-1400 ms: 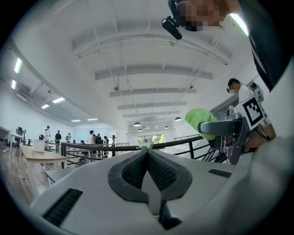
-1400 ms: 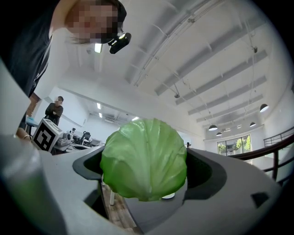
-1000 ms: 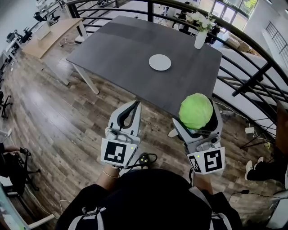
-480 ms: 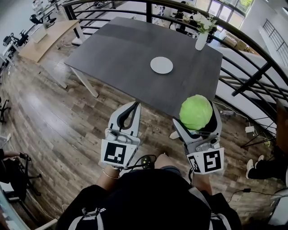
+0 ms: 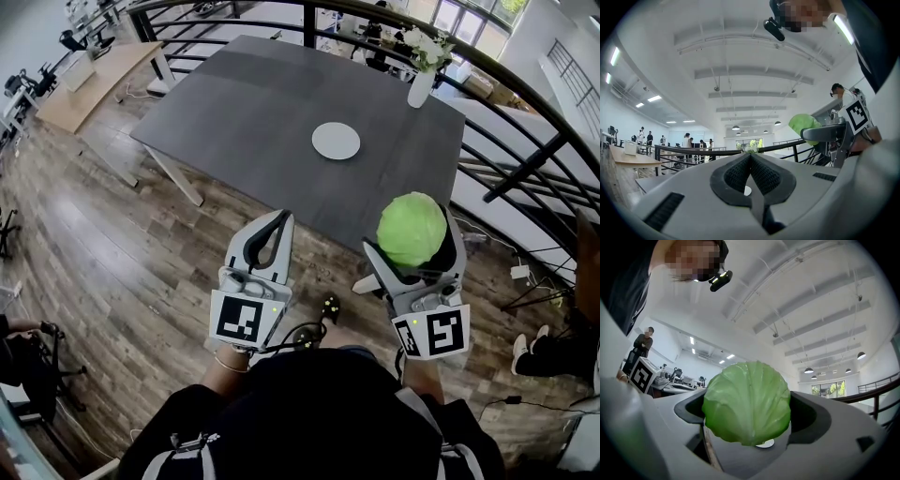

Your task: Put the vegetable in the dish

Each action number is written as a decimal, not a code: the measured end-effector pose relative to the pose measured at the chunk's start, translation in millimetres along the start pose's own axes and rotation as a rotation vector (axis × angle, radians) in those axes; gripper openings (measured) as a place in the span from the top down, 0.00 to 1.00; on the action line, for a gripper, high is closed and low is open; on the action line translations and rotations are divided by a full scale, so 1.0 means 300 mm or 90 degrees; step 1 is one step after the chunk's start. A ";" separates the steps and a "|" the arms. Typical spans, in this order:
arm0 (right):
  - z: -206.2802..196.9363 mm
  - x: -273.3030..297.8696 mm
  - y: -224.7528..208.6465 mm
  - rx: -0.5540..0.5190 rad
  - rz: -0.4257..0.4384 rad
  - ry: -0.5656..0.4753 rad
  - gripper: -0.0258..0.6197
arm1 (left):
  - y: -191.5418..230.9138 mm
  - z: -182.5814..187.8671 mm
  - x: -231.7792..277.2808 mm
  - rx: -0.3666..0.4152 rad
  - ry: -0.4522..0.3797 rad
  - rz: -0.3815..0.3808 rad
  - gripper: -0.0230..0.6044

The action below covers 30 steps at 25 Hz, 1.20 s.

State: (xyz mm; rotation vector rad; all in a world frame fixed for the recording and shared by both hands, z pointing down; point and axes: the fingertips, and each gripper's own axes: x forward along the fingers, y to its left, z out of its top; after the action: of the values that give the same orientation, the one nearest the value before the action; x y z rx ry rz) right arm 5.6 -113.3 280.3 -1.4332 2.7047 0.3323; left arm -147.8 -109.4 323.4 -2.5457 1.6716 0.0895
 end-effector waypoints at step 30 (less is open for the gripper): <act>-0.091 0.316 -0.258 0.008 0.047 -0.006 0.15 | 0.103 -0.022 0.366 0.023 0.004 0.035 0.96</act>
State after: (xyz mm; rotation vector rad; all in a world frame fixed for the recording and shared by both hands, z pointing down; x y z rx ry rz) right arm 17.0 -238.2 279.7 -1.3279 2.7519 0.3260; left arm -132.5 -222.4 317.5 -2.4761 1.7302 0.0541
